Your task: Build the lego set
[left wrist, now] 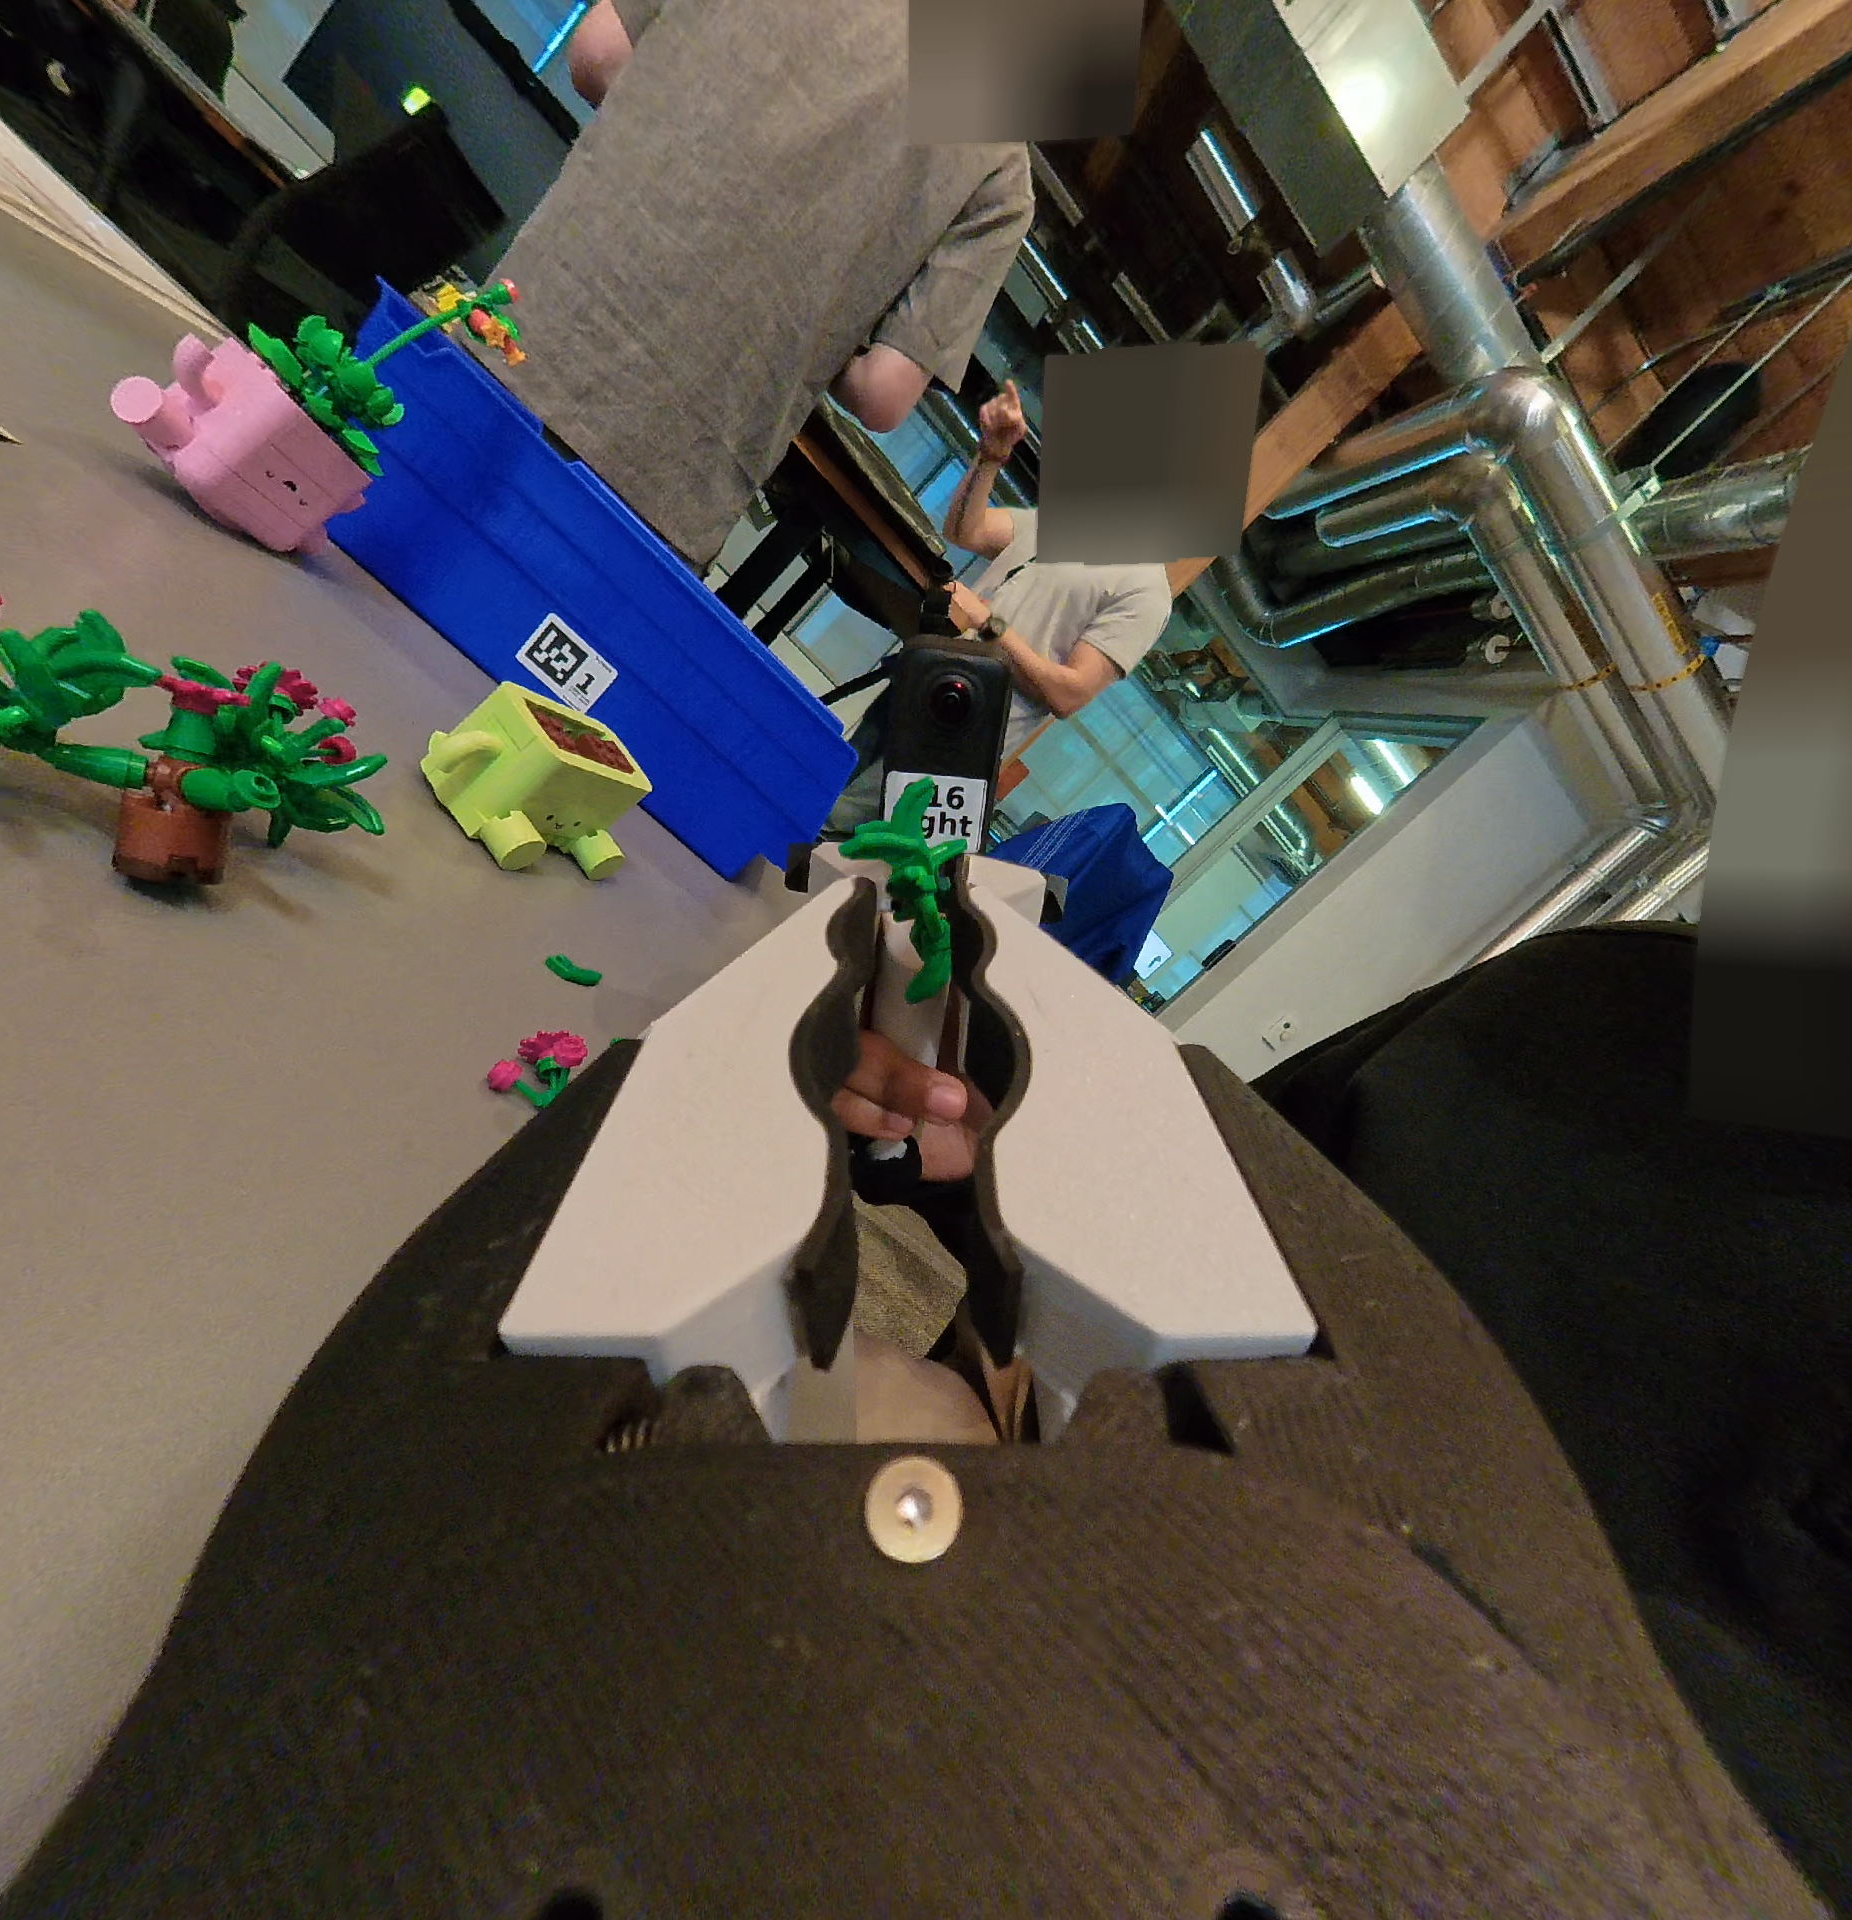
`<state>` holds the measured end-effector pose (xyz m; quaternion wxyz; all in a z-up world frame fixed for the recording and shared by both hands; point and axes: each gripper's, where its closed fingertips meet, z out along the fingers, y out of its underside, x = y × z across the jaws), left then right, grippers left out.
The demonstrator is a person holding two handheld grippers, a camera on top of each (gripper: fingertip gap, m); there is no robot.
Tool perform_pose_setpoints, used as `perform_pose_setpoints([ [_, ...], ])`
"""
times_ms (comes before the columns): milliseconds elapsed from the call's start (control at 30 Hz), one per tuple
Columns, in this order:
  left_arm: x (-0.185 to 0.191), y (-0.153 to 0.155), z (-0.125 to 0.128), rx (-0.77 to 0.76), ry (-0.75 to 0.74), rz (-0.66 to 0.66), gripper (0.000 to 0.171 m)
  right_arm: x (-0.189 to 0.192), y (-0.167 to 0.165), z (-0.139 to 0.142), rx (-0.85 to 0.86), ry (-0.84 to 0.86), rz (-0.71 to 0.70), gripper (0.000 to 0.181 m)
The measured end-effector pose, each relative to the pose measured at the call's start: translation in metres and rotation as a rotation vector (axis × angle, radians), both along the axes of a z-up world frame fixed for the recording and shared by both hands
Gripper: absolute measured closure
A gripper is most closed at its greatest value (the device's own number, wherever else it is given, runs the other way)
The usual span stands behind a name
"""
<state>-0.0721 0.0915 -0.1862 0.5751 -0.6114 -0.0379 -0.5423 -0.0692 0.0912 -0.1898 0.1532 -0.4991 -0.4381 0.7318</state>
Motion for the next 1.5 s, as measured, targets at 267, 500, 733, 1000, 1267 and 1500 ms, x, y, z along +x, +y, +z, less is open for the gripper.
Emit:
perform_pose_setpoints([
  [267, 0.002, 0.000, -0.001, -0.006, 0.002, -0.016, 0.164, 0.000, -0.003, -0.001, 0.038, -0.006, -0.001, 0.174],
  [500, 0.003, 0.000, -0.002, -0.017, 0.005, -0.019, 0.166, 0.001, -0.004, -0.002, 0.123, -0.015, -0.027, 0.174],
  [733, 0.005, -0.004, 0.003, 0.009, -0.055, -0.083, 0.151, 0.004, -0.008, -0.005, 0.372, 0.009, -0.064, 0.174],
  [1000, 0.002, -0.006, 0.006, -0.006, -0.158, -0.144, 0.141, 0.008, -0.012, 0.007, 0.112, 0.059, 0.045, 0.174],
  [1267, 0.009, -0.009, 0.006, -0.021, -0.166, -0.208, 0.145, 0.008, -0.019, 0.003, 0.211, 0.043, 0.058, 0.174],
  [1500, 0.011, -0.009, 0.005, -0.025, -0.151, -0.214, 0.165, 0.008, -0.018, 0.000, 0.227, 0.026, 0.051, 0.175],
])
